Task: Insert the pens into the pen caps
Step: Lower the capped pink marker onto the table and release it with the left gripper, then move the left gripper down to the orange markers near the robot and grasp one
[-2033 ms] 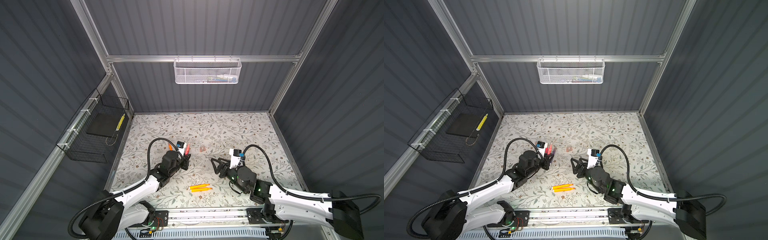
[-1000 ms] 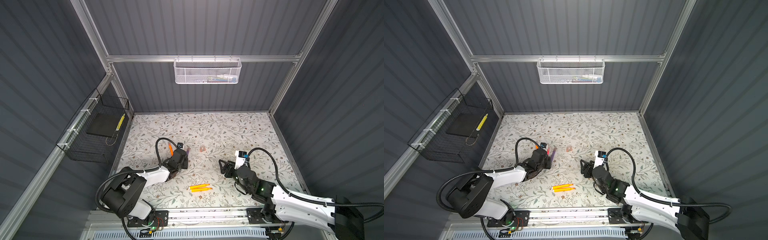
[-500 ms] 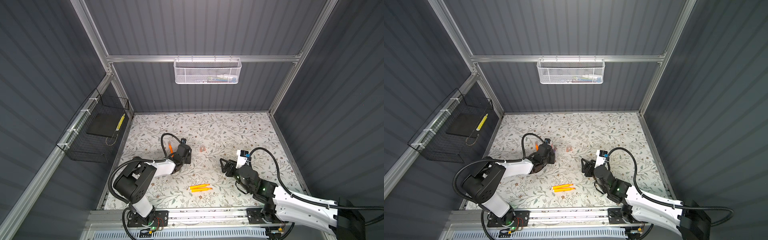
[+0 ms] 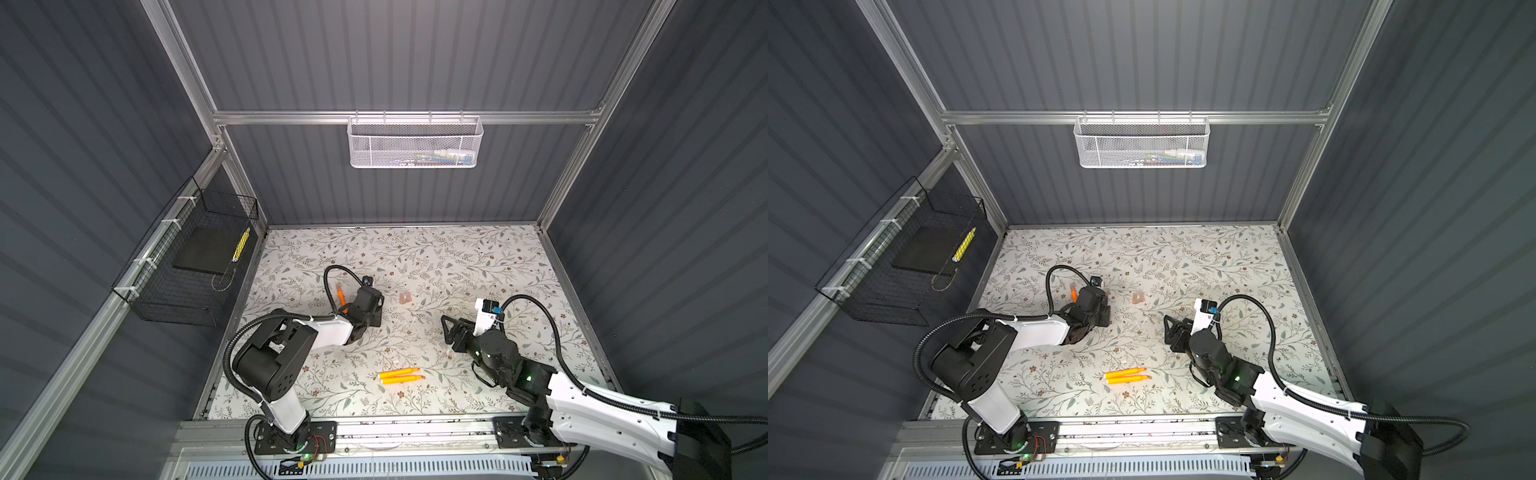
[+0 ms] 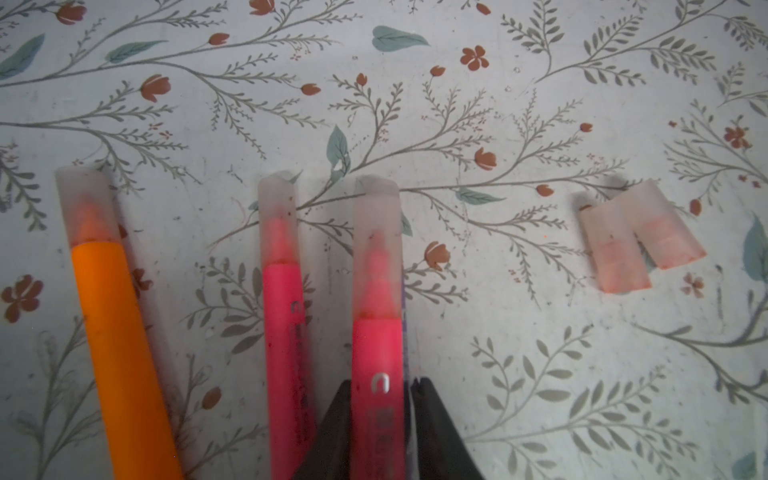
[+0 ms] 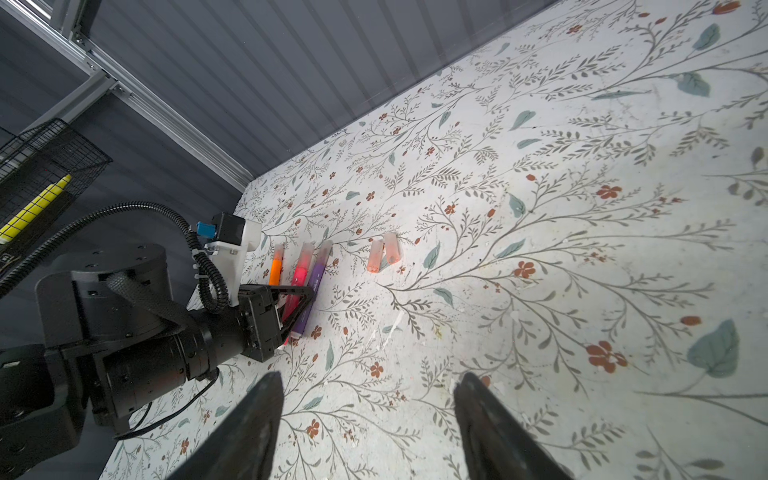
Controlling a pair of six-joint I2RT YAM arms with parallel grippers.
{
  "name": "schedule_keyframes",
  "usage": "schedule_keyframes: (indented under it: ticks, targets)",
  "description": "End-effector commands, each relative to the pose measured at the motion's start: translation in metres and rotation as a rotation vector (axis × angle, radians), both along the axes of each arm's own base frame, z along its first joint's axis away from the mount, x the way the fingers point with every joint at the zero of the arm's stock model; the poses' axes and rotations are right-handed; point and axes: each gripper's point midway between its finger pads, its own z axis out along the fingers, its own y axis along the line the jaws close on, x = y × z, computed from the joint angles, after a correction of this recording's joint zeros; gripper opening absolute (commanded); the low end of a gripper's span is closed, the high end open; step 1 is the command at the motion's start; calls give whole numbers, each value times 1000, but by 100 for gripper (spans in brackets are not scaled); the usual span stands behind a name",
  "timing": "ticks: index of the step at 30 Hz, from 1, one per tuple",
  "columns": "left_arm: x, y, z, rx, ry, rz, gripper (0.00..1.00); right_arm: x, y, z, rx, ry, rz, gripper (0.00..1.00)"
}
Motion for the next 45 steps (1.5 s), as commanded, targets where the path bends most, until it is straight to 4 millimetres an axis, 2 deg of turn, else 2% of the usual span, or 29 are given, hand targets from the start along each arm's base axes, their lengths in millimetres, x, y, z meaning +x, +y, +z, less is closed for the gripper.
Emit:
schedule_keyframes:
  ticks: [1, 6, 11, 16, 19, 22, 25, 29, 32, 36, 39, 42, 45]
  targets:
    - [9, 4, 20, 9, -45, 15, 32, 0, 0, -3, -3, 1, 7, 68]
    - [10, 4, 32, 6, -59, 11, 37, 1, 2, -3, -12, 12, 10, 68]
    - [11, 1, 54, -15, -92, -11, 42, 1, 2, -4, 4, 11, 13, 68]
    - [-4, -3, 85, -83, -145, -80, 45, 2, 4, -3, -10, 16, 15, 68]
    - [-30, -15, 104, -168, -191, -213, 46, 3, 3, -3, -4, 12, 11, 68]
    - [-67, -31, 114, -237, -233, -367, 47, 3, 5, -5, 4, 16, 19, 68]
    - [-104, -45, 116, -223, -251, -469, 47, 4, 8, -3, 0, 29, 34, 68]
    - [-139, -62, 108, -237, -207, -564, 48, 0, 12, 3, 15, 32, 71, 67]
    - [-154, -67, 92, -211, -171, -589, 46, -7, 12, 13, 24, 33, 103, 67]
    - [-181, -88, 78, -207, -153, -698, 44, -16, 10, 27, 8, 39, 145, 67]
    - [-196, -98, 58, -175, -123, -756, 44, -23, 8, 32, -19, 45, 176, 70]
    - [-210, -111, 39, -121, -100, -804, 42, -25, -4, 40, -116, 55, 170, 77]
    - [-214, -114, 27, -54, -105, -799, 41, -27, -22, 54, -212, 70, 142, 79]
